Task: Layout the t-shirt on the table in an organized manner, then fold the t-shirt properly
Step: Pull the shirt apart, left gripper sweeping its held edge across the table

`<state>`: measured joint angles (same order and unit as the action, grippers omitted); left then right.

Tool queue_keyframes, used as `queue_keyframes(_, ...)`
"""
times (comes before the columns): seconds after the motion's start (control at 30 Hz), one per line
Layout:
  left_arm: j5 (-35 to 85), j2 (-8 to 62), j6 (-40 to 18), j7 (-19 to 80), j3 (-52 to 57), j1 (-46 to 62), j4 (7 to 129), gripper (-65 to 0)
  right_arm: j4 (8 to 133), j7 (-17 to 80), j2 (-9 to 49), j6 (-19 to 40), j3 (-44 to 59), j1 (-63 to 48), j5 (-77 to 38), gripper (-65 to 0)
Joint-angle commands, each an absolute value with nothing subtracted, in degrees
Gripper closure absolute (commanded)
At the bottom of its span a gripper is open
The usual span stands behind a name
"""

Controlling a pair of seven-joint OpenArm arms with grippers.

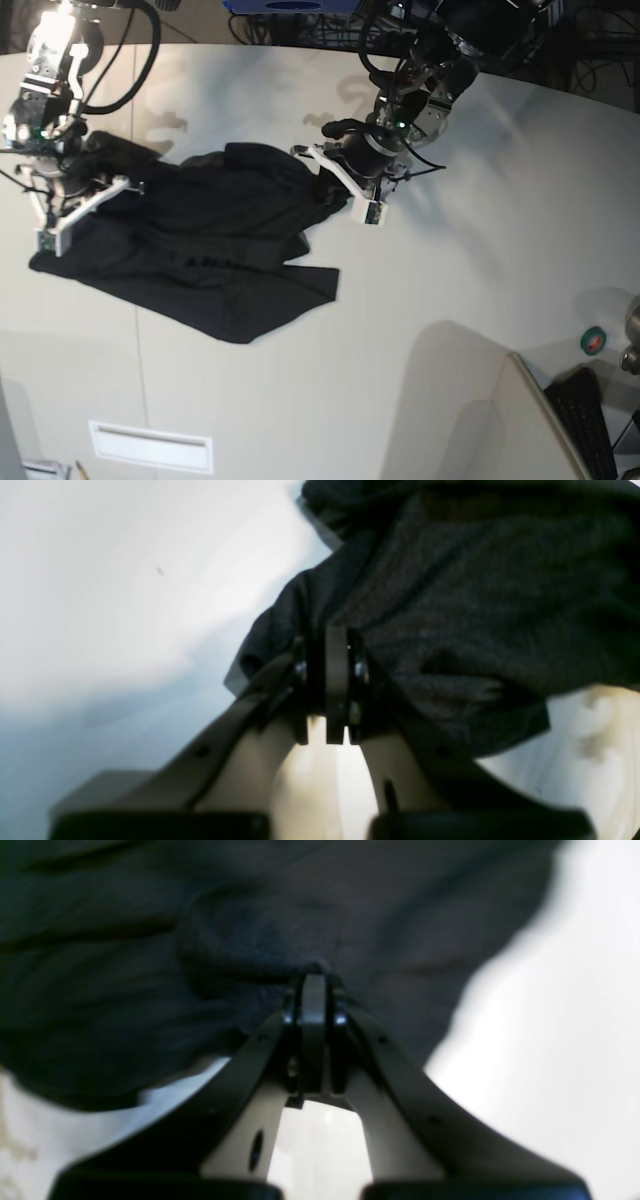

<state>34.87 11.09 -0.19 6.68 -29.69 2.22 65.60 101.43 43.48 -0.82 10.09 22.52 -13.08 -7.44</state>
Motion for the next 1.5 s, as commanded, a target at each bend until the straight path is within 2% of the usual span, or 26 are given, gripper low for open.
queue_keyframes(0.0, 34.77, 13.23, 1.10, 6.55, -27.82, 2.33, 66.42, 0.0, 104.40, 43.03, 0.40, 10.15, 24.22, -12.53, -8.13, 0.0)
queue_keyframes(0.23, 34.51, 17.54, 1.10, 6.55, -15.52, 7.60, 74.42, 0.0, 105.10, 45.93, 4.09, 10.15, 34.68, -12.62, -8.13, 0.0)
queue_keyframes(0.37, 34.51, 19.91, 1.10, 6.55, -14.20, 9.10, 77.14, 0.0, 101.32, 44.62, 5.93, 10.15, 37.41, -12.35, -8.22, 0.0)
queue_keyframes(0.53, 34.51, 22.64, 1.10, 6.55, -13.85, 12.18, 77.41, 0.0, 100.79, 44.44, 5.49, 10.15, 37.76, -14.20, -8.04, 0.0)
queue_keyframes(0.87, 34.51, 25.45, 1.10, 6.55, -13.32, 20.62, 86.46, 0.0, 101.67, 44.53, 2.95, 10.15, 46.37, -15.96, -8.22, 0.0)
queue_keyframes(1.0, 34.51, 26.07, 1.10, 6.55, -8.31, 24.75, 93.67, 0.0, 106.59, 44.18, 1.54, 10.15, 46.81, -18.07, -8.31, 0.0)
queue_keyframes(1.17, 34.51, 26.15, 1.10, 6.55, -0.84, 30.90, 100.79, 0.0, 111.96, 39.96, -3.21, 10.33, 54.46, -18.07, -8.31, 0.0)
queue_keyframes(1.3, 34.51, 26.15, 1.01, 6.55, 2.95, 34.59, 104.48, 0.0, 114.33, 38.55, -5.93, 17.71, 57.89, -17.71, -8.84, 0.0)
queue_keyframes(1.47, 34.51, 26.07, 1.01, 6.55, 5.85, 34.07, 108.26, 0.0, 114.33, 37.58, -4.62, 22.46, 61.58, -13.85, -17.27, 0.0)
